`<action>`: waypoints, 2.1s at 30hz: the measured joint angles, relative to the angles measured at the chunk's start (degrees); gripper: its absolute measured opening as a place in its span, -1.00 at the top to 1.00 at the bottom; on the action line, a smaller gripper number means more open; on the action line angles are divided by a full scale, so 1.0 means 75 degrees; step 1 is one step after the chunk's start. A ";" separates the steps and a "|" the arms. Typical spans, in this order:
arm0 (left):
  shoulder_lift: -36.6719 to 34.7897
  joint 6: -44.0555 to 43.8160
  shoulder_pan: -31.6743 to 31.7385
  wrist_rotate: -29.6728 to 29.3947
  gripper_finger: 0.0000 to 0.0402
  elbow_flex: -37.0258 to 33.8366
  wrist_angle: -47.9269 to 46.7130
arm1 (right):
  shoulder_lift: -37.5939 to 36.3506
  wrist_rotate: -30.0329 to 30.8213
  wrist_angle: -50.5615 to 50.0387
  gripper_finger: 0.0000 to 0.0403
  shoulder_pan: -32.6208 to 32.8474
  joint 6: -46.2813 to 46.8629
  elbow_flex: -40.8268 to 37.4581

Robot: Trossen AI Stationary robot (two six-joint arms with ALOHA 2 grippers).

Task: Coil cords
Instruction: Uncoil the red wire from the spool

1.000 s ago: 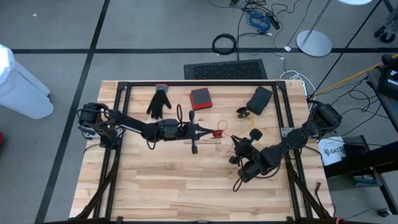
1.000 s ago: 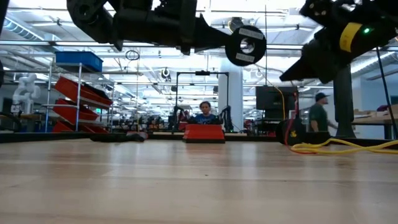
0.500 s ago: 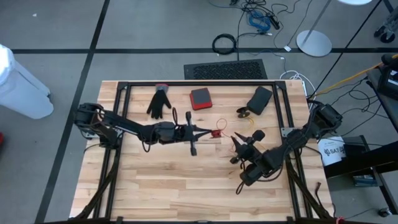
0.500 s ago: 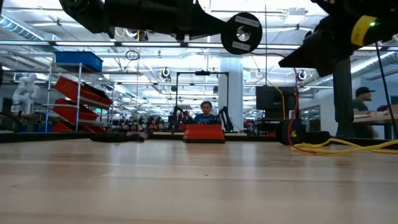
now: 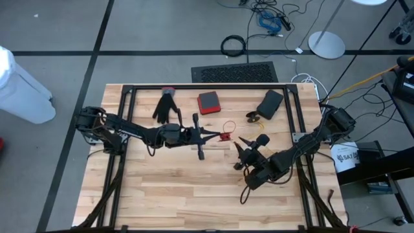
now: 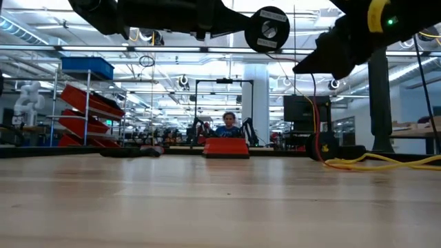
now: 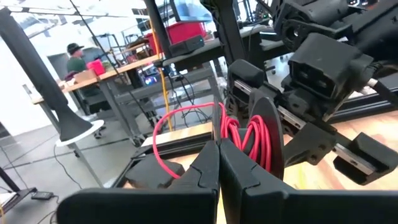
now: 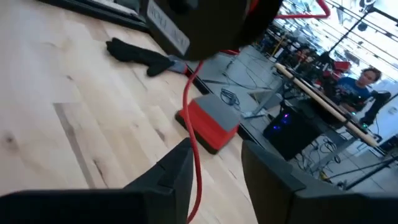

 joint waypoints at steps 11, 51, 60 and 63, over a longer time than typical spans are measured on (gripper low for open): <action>-0.0222 -0.0009 -0.0057 0.0177 1.00 0.0003 -0.0559 | 0.0000 -0.0433 0.1172 0.38 -0.0044 -0.0327 0.0000; -0.0411 -0.0172 -0.0064 0.0667 1.00 0.0006 -0.0682 | 0.0720 -0.0470 0.2150 0.39 0.0310 -0.0999 0.0003; -0.0411 -0.0166 -0.0061 0.0757 1.00 0.0006 -0.0670 | 0.0714 -0.0604 0.1676 0.39 -0.0520 -0.0623 0.0003; -0.0411 -0.0146 -0.0061 0.0781 1.00 0.0006 -0.0670 | 0.0711 -0.0827 0.1675 0.39 -0.0723 -0.0622 0.0003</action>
